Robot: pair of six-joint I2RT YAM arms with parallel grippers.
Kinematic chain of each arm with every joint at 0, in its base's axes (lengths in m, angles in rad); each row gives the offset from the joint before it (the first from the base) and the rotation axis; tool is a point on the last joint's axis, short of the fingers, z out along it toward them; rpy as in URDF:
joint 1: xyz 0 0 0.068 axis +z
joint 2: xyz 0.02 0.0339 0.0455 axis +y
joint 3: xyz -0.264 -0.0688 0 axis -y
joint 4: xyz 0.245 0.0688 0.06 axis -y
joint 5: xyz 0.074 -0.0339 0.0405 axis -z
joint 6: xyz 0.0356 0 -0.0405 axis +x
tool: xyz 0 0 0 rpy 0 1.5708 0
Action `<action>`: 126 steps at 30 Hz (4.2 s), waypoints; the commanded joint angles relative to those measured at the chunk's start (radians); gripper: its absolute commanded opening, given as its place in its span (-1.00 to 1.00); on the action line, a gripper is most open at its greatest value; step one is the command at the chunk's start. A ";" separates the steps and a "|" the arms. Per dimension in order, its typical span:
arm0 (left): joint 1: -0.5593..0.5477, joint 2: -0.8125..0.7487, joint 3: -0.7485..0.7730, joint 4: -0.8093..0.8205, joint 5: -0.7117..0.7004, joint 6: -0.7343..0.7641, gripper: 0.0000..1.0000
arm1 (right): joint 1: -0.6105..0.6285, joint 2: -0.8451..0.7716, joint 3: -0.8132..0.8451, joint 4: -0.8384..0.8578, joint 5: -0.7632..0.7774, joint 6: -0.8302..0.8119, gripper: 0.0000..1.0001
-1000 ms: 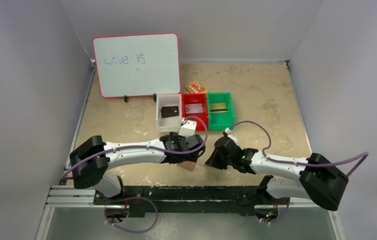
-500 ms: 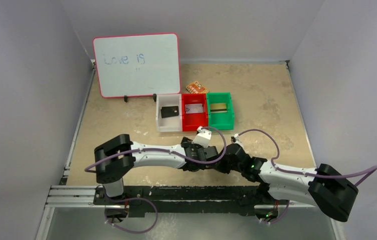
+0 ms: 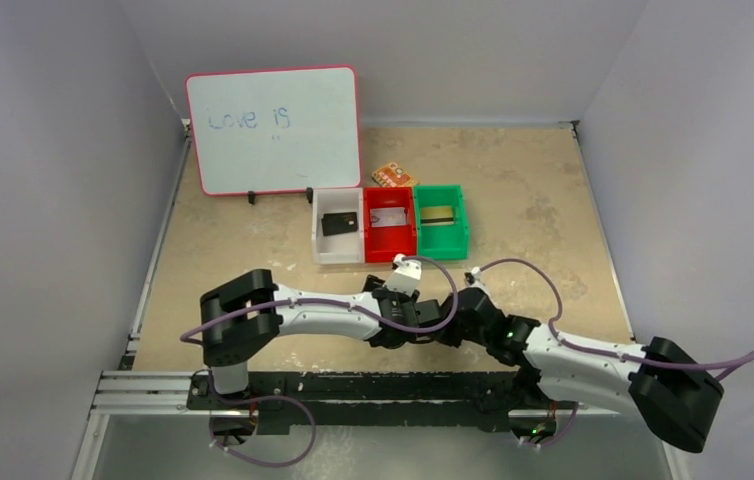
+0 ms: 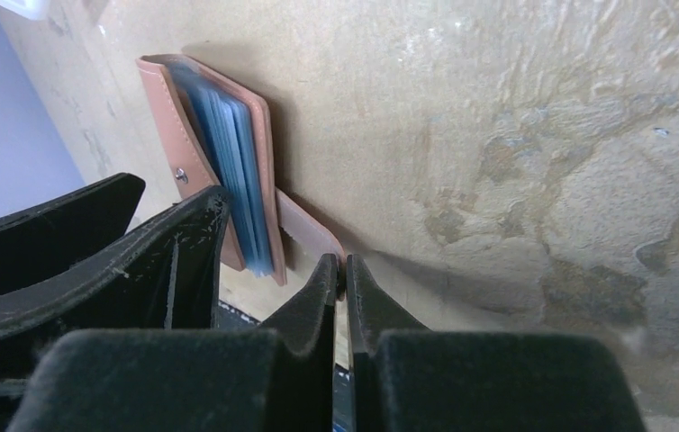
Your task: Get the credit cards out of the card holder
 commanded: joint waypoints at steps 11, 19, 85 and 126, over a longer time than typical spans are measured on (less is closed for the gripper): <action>0.006 -0.251 -0.112 -0.079 -0.179 -0.191 -0.01 | -0.007 -0.136 0.290 -0.081 -0.040 -0.320 -0.94; 0.008 -0.455 -0.270 -0.069 -0.187 -0.332 0.00 | -0.013 0.126 0.482 -0.120 -0.098 -0.418 -0.94; 0.122 -0.170 -0.310 0.728 0.443 -0.088 -0.31 | -0.124 -0.229 0.314 -0.458 0.116 -0.210 -0.22; 0.155 -0.443 -0.333 0.410 0.119 -0.068 0.27 | -0.166 0.462 0.412 -0.001 -0.167 -0.515 -0.56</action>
